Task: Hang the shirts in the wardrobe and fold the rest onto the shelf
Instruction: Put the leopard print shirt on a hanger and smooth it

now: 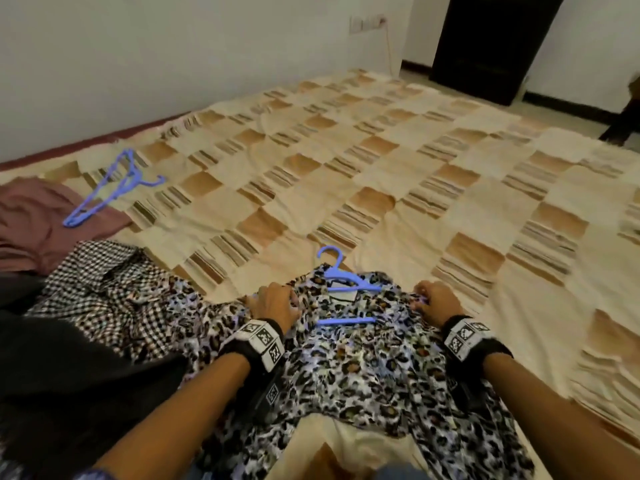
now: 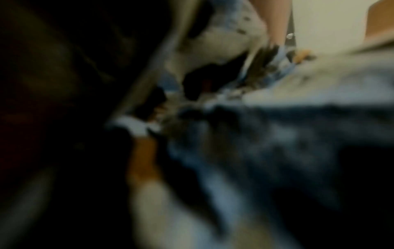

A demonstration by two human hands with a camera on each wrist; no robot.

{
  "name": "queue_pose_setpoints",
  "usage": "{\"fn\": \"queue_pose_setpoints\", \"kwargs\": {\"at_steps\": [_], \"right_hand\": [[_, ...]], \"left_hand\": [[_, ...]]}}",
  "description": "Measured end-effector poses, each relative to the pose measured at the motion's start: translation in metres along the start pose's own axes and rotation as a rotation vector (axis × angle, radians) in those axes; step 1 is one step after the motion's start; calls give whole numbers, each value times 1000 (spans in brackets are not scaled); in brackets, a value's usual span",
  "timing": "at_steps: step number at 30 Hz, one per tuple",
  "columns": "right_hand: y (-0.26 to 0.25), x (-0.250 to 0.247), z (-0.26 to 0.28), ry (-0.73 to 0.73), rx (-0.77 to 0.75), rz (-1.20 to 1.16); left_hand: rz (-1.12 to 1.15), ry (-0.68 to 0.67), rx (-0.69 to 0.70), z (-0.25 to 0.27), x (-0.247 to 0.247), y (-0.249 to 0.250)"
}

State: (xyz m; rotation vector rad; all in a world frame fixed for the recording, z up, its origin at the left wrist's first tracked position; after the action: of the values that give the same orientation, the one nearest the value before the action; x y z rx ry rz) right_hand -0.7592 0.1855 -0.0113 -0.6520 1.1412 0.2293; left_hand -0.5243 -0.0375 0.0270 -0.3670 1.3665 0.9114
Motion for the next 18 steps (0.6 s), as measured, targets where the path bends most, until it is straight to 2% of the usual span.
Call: {"fn": "queue_pose_setpoints", "kwargs": {"at_steps": [2, 6, 9, 12, 18], "right_hand": [[-6, -2, 2, 39, -39, 56], [-38, -18, 23, 102, -207, 19], [-65, -13, 43, 1, -257, 56], [-83, 9, 49, -92, -216, 190], [-97, 20, 42, -43, -34, 390]], "left_hand": [[42, 33, 46, -1, 8, 6], [68, -57, 154, -3, 29, 16], [14, -89, 142, -4, 38, 27], [-93, -75, 101, -7, 40, 39], [-199, -69, 22, -12, 37, 50]]}}
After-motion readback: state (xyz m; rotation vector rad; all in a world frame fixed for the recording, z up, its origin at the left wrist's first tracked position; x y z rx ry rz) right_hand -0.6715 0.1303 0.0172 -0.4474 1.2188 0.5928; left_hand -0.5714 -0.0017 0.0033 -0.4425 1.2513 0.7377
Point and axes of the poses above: each hand's wrist, its own z-axis away from the middle knuckle, its own x-axis out of the palm, y = z × x, the point moved 3 cm from there along -z, towards the middle knuckle, and after that the axes turned 2 degrees about -z, right-handed, at the moved point
